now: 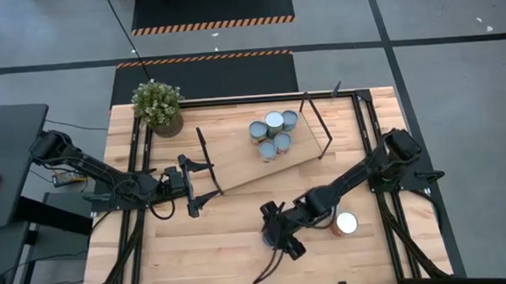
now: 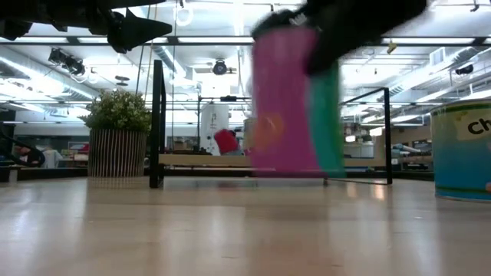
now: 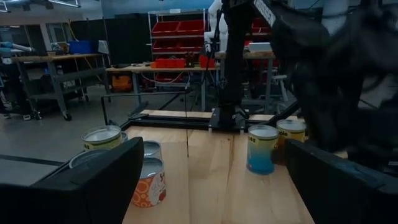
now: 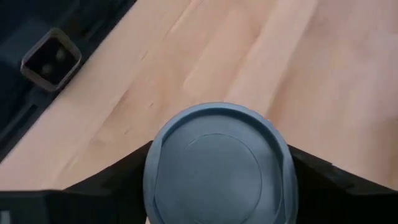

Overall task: Pick and place cans onto a shelf
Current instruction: Put the pink can on the shelf

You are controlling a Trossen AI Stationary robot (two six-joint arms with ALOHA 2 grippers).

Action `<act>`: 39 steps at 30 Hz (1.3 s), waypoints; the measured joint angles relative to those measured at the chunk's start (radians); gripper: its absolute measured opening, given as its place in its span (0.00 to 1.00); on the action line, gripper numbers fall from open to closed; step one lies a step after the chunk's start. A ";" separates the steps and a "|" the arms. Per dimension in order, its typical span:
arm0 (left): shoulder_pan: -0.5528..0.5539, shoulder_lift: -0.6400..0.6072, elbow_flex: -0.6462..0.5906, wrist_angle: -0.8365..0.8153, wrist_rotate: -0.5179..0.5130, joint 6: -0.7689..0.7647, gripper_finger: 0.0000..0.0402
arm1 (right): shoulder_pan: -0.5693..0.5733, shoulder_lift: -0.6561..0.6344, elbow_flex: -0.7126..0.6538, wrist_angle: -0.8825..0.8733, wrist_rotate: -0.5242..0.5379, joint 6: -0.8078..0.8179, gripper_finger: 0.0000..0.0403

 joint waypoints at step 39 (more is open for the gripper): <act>0.000 0.000 0.000 0.034 0.000 0.060 0.97 | -0.584 0.121 0.377 -0.092 -0.028 -0.293 0.75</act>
